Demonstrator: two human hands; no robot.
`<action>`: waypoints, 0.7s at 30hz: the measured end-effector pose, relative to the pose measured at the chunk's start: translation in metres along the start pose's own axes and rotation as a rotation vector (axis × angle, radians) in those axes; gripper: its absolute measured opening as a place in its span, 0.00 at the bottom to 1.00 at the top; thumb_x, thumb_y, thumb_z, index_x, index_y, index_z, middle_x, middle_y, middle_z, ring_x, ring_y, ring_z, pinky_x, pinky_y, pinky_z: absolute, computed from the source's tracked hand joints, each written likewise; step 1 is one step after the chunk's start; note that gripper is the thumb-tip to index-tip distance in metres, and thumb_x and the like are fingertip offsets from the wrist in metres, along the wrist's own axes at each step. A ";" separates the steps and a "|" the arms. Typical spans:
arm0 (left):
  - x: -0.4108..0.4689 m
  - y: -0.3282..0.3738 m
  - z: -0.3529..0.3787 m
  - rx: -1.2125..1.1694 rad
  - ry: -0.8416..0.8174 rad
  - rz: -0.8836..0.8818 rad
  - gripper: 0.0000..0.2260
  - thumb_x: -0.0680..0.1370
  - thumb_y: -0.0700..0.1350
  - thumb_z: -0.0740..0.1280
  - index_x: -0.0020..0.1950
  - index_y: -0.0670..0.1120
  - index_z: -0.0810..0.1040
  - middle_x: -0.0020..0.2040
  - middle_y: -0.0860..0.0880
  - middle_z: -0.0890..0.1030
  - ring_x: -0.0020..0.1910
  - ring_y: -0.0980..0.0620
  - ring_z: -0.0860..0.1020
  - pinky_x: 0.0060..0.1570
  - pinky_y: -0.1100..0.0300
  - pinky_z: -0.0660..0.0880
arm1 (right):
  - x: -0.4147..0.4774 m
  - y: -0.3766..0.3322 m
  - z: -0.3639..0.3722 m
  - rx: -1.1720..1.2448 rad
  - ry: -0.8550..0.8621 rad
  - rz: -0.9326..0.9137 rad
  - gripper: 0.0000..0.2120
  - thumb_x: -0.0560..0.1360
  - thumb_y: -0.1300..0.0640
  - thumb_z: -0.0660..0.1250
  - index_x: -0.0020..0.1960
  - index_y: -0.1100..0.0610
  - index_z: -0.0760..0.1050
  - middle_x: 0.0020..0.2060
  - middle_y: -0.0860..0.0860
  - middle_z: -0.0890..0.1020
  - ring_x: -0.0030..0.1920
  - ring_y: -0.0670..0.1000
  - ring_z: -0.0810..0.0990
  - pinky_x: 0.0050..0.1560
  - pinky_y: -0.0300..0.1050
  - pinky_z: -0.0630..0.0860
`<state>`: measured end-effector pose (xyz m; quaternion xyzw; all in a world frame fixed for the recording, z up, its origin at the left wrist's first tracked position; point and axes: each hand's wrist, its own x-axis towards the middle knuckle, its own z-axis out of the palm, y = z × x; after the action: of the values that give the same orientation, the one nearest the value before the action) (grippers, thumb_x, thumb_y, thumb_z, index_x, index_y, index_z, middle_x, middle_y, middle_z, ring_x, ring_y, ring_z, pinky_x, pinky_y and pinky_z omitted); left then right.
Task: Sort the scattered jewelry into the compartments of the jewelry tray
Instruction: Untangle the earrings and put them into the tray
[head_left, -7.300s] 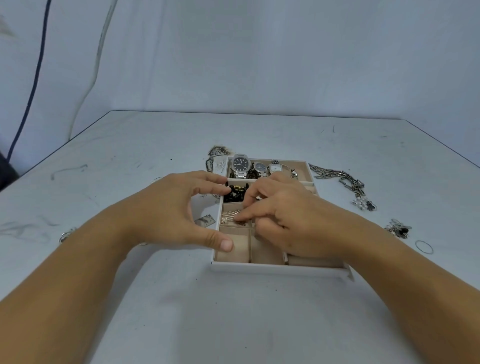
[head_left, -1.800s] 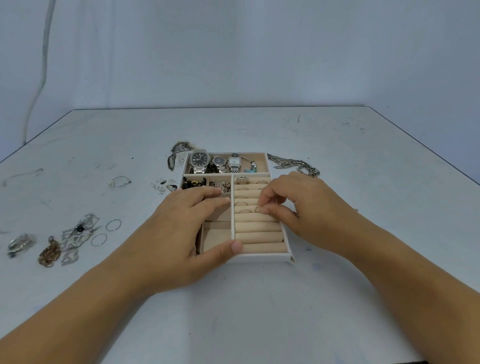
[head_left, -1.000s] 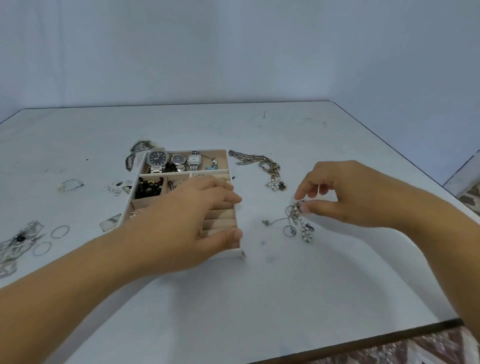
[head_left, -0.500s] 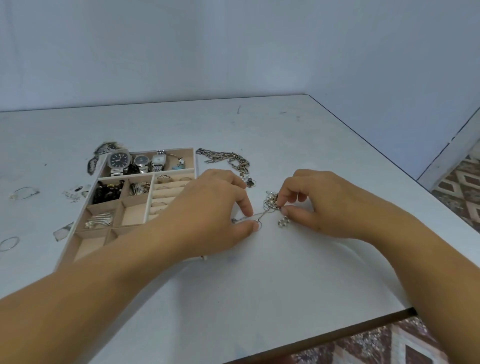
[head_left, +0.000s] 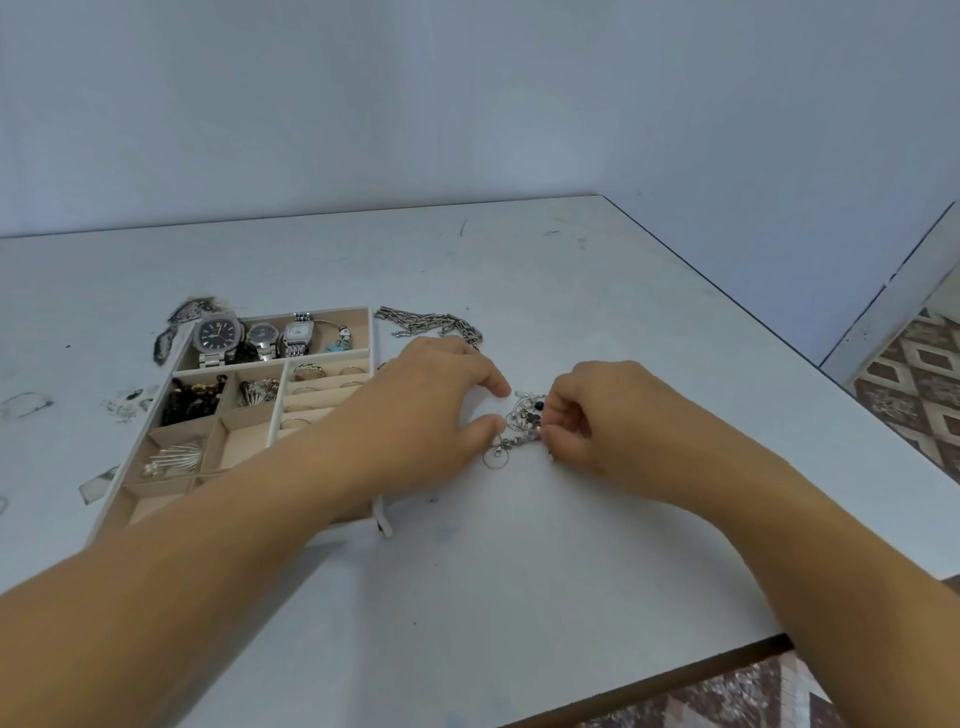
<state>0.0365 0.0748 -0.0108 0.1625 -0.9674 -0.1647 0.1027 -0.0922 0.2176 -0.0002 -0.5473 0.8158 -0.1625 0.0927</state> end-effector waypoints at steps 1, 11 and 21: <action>0.001 0.000 0.000 -0.010 -0.010 0.011 0.13 0.74 0.56 0.66 0.58 0.58 0.76 0.60 0.56 0.73 0.65 0.54 0.67 0.64 0.50 0.68 | 0.001 0.001 0.000 0.007 -0.022 -0.018 0.03 0.73 0.56 0.64 0.41 0.52 0.74 0.41 0.47 0.76 0.40 0.47 0.75 0.43 0.42 0.73; 0.000 0.000 -0.003 -0.136 0.015 0.056 0.12 0.74 0.55 0.67 0.57 0.56 0.78 0.58 0.57 0.75 0.58 0.58 0.72 0.61 0.59 0.69 | 0.004 0.001 -0.007 0.265 0.192 -0.147 0.04 0.78 0.54 0.61 0.46 0.46 0.71 0.39 0.44 0.78 0.37 0.44 0.75 0.37 0.38 0.72; -0.004 0.008 -0.010 -0.311 0.187 0.024 0.10 0.72 0.59 0.69 0.49 0.58 0.81 0.52 0.60 0.79 0.53 0.65 0.74 0.56 0.68 0.68 | 0.007 -0.019 -0.018 0.505 0.341 -0.248 0.04 0.76 0.57 0.65 0.45 0.49 0.76 0.38 0.44 0.80 0.40 0.42 0.78 0.43 0.33 0.74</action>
<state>0.0404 0.0809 0.0011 0.1475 -0.9184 -0.2952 0.2183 -0.0842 0.2078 0.0237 -0.5669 0.6806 -0.4592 0.0670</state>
